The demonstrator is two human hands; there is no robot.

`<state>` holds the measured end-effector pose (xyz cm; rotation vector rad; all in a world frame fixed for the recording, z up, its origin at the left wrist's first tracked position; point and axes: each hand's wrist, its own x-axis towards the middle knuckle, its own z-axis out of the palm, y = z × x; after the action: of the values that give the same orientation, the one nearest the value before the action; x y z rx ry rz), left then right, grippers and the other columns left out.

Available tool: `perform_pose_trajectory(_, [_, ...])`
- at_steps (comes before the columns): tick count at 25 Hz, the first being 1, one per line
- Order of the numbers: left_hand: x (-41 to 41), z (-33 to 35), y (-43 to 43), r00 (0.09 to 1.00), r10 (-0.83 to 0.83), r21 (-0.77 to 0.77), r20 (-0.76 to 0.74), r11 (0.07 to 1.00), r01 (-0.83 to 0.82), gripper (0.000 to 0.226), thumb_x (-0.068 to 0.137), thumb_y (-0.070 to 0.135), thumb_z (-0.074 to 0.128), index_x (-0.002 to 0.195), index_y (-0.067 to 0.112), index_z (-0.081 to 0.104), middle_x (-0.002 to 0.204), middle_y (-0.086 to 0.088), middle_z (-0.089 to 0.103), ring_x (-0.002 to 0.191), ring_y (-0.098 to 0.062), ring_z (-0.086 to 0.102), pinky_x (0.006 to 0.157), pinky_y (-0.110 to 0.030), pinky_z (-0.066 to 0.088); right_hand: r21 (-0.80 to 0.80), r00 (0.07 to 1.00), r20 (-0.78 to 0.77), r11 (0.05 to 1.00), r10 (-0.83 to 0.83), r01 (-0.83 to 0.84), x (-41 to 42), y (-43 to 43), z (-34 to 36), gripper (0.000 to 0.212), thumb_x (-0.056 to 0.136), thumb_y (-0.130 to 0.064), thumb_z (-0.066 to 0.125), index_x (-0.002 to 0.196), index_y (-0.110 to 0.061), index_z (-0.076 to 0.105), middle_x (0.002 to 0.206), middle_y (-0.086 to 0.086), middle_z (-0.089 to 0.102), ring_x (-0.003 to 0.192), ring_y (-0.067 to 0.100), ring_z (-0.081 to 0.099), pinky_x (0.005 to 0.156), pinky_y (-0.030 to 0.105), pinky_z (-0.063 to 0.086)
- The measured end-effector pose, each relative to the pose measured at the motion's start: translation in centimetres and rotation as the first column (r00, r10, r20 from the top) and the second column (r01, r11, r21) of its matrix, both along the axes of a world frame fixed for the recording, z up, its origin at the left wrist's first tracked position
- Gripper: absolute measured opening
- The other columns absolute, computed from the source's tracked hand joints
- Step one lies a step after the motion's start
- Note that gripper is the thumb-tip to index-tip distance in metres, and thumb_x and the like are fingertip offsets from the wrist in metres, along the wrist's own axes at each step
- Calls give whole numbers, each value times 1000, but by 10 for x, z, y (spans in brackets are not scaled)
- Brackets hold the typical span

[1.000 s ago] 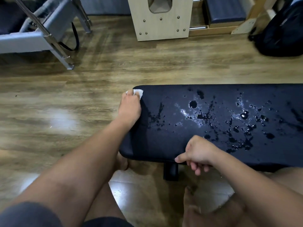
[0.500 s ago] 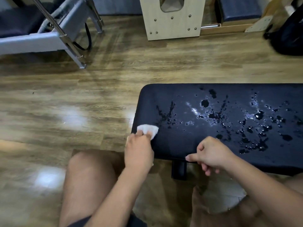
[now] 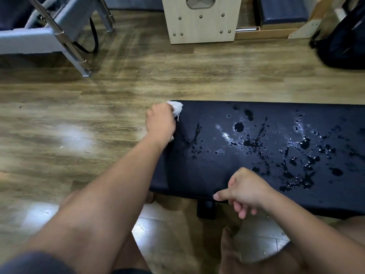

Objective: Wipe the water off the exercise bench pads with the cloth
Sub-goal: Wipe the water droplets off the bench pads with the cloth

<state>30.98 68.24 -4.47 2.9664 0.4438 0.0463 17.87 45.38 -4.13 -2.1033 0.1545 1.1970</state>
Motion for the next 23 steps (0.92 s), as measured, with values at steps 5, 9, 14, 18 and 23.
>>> perform_pose_trajectory(5, [52, 5, -1, 997, -38, 22, -67, 999, 40, 32, 86, 1, 53, 108, 17, 71, 110, -15, 68, 103, -37, 64, 82, -36, 50, 24, 998, -58, 1000, 13, -11, 6, -1, -1, 36, 77, -33, 79, 61, -8, 59, 50, 10, 62, 43, 23, 64, 33, 21, 37])
perform_pose_trajectory(9, [10, -3, 8, 993, -110, 65, -46, 991, 113, 21, 90, 11, 54, 101, 16, 71, 102, -15, 68, 94, -37, 64, 67, -35, 40, 17, 998, -64, 1000, 13, -11, 5, 0, 0, 36, 78, -32, 78, 62, -6, 59, 49, 10, 61, 41, 22, 62, 32, 21, 37])
perform_pose_trajectory(14, [-68, -1, 5, 981, -191, 116, -34, 974, 194, 29, 94, 18, 47, 117, 18, 65, 105, -13, 63, 94, -36, 61, 68, -37, 40, 15, 1000, -24, 1000, 11, -11, 3, 1, 1, 36, 78, -31, 78, 60, -6, 59, 46, 8, 60, 40, 22, 62, 33, 20, 36])
perform_pose_trajectory(18, [-126, 3, -7, 972, -198, 122, -129, 969, 214, 30, 94, 17, 45, 121, 19, 58, 109, -9, 59, 98, -30, 57, 68, -35, 36, 0, 999, 52, 1000, 3, -2, -3, 0, 5, 36, 76, -33, 80, 60, -7, 60, 49, 9, 60, 43, 24, 63, 35, 19, 35])
perform_pose_trajectory(23, [-177, 5, -28, 950, -189, 129, -249, 966, 226, 34, 90, 11, 52, 124, 11, 51, 125, -9, 47, 111, -29, 44, 78, -33, 42, -53, 896, 435, 991, -86, 120, -39, 0, -6, 45, 75, -44, 76, 52, -18, 49, 44, 0, 60, 43, 17, 62, 45, 26, 43])
